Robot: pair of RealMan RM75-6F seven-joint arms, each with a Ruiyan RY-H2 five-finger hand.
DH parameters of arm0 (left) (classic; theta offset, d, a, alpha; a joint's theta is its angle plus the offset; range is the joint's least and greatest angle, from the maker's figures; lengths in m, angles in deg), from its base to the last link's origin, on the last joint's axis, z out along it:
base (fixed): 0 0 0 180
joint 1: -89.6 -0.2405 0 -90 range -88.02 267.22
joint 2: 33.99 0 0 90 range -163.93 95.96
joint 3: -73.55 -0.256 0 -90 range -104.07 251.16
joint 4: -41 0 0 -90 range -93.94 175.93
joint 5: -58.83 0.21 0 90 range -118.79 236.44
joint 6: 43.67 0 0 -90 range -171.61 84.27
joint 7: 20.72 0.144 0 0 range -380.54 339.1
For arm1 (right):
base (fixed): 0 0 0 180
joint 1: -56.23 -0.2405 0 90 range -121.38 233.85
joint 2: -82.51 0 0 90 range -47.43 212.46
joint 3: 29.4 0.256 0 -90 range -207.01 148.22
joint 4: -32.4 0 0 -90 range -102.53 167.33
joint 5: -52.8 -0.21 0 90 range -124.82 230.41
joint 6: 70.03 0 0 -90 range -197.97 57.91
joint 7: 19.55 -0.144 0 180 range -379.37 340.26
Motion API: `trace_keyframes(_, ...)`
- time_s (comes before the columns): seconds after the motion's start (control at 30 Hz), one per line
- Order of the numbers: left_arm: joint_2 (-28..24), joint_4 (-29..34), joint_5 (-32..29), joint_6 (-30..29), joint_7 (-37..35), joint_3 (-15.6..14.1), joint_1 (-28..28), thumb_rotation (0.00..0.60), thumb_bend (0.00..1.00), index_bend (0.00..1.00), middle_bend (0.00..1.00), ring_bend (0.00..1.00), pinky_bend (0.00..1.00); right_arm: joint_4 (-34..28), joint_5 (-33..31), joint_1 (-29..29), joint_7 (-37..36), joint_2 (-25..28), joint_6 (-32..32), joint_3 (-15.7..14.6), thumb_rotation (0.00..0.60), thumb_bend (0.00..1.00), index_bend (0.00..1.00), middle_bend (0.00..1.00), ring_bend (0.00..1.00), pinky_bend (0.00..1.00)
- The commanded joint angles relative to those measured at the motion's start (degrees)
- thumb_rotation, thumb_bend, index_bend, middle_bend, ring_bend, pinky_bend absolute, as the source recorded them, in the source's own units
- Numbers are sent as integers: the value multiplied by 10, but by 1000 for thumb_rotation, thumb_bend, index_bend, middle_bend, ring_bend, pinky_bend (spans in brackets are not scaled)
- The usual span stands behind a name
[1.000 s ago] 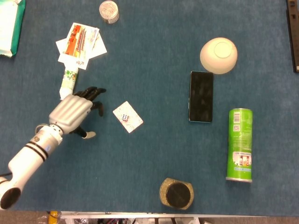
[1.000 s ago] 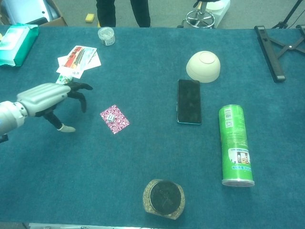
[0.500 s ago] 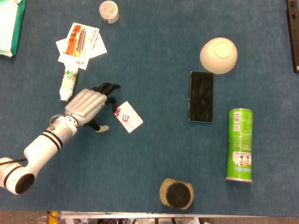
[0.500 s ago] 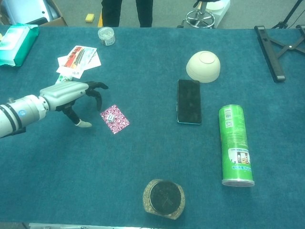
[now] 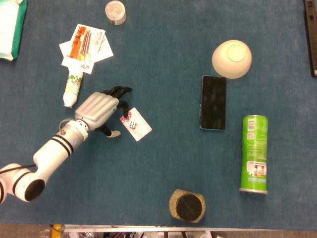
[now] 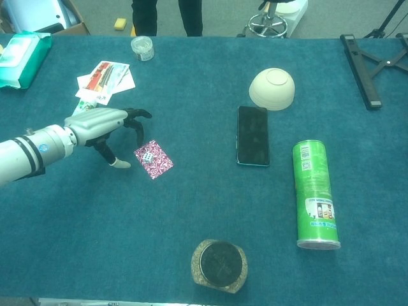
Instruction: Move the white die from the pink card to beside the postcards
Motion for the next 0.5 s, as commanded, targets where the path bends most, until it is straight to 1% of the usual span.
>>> trace_keyframes(0.03, 5, 1, -23, 6, 18, 2, 5, 600, 173, 449, 55, 44, 199, 1, -1, 1, -1, 0, 1, 0, 600, 0, 553, 407, 432, 568)
trace_keyframes(0.23, 13, 13, -72, 7, 64, 5, 13, 600, 173, 450, 49, 43, 199, 3, -1, 3, -6, 1, 2, -1, 600, 0, 553, 407, 432, 568)
trace_keyframes(0.5, 21, 22, -117, 3, 100, 6, 18, 600, 174, 452, 48, 43, 199, 4, -2, 6, -9, 3, 6, -1, 600, 0, 553, 407, 432, 568)
